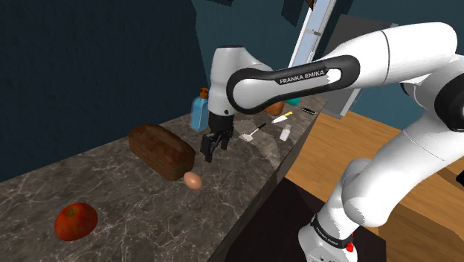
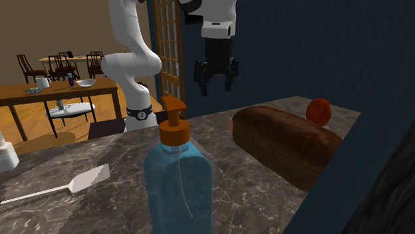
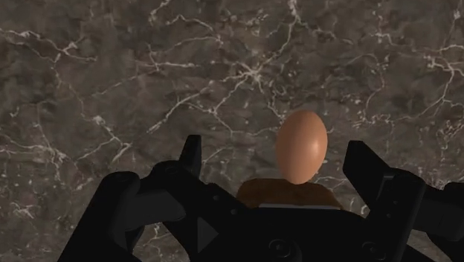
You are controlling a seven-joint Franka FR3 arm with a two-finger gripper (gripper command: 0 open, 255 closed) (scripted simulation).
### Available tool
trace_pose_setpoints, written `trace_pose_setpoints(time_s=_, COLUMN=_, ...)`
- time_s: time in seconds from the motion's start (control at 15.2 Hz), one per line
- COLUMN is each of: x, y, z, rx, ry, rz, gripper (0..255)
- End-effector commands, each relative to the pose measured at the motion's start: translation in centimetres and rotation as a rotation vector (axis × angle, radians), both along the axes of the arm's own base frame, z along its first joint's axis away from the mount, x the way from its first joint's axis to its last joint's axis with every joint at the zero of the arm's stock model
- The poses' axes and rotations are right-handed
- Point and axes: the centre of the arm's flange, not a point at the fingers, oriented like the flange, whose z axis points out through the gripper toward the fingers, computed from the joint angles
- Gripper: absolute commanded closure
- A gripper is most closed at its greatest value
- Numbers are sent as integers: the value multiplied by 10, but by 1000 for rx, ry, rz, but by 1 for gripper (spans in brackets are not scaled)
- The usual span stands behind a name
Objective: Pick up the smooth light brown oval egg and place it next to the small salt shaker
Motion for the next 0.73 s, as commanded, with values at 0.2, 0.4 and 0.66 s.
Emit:
trace_pose_setpoints(time_s=0.2, x=31, y=42, z=-45, rx=-9, ry=13, rz=8, gripper=0)
trace_pose_setpoints(time_s=0.4, x=47, y=61, z=-68, rx=-15, ry=19, rz=13, gripper=0)
trace_pose_setpoints(time_s=0.66, x=45, y=61, z=-89, rx=-15, ry=19, rz=13, gripper=0)
